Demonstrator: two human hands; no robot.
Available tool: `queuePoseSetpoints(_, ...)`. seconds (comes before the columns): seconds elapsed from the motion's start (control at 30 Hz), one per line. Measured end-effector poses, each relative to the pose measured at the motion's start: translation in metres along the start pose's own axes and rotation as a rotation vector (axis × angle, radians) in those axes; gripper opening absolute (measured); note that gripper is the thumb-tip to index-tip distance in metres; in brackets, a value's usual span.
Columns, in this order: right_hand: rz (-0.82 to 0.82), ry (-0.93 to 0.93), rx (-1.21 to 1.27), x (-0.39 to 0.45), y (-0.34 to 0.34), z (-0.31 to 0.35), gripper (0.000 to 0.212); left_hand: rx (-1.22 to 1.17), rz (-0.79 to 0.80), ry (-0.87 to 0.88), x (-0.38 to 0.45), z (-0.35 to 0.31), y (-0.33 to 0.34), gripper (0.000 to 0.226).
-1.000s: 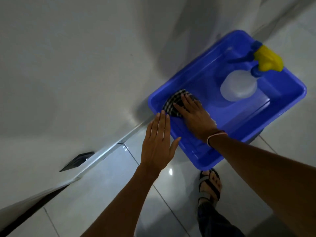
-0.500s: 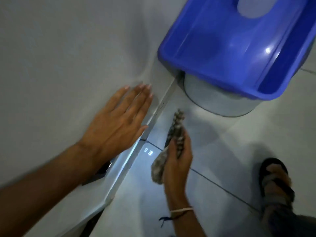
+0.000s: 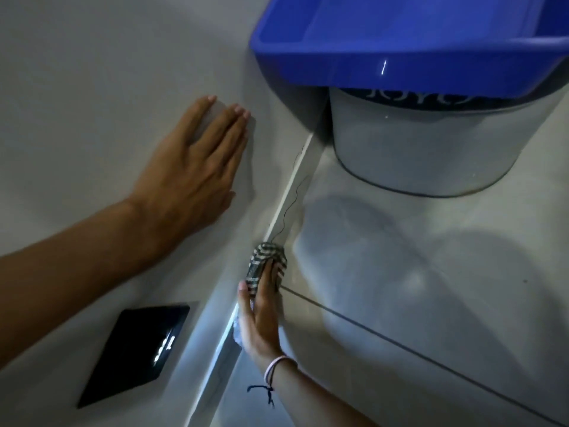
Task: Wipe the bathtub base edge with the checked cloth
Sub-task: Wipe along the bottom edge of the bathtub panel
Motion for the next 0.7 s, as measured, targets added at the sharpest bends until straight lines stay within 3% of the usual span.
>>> queuePoseSetpoints(0.2, -0.160, -0.083, 0.022, 0.171, -0.045, 0.074, 0.074, -0.046, 0.005, 0.037, 0.007, -0.005, 0.010, 0.087)
queuePoseSetpoints(0.3, -0.116, -0.101, 0.073, 0.213, -0.062, 0.091, 0.070, -0.048, 0.020, 0.044, 0.010, -0.007, 0.012, 0.088)
queuePoseSetpoints(0.43, -0.150, -0.164, 0.112, 0.161, -0.042, 0.060, 0.072, -0.046, 0.005, 0.051, 0.016, -0.008, 0.013, 0.088)
queuePoseSetpoints(0.53, -0.026, -0.134, 0.019, 0.047, -0.009, 0.007, 0.087, -0.039, 0.008, 0.046, 0.017, -0.008, 0.016, 0.087)
queuePoseSetpoints(0.6, 0.094, -0.135, 0.016, -0.009, 0.001, -0.014, 0.087, -0.052, -0.005, 0.040, 0.017, -0.008, 0.016, 0.086)
queuePoseSetpoints(0.7, 0.056, -0.128, -0.055, 0.027, -0.012, -0.003, 0.097, -0.081, -0.028, 0.022, 0.016, -0.006, 0.013, 0.086)
Point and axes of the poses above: each hand's wrist, its own x-axis towards the middle knuckle, its own y-axis out of the palm, z = x × y, the point moved 5 cm from there along x, towards the middle knuckle, and after that the axes turned 13 degrees about -z, right-handed, at the moved point
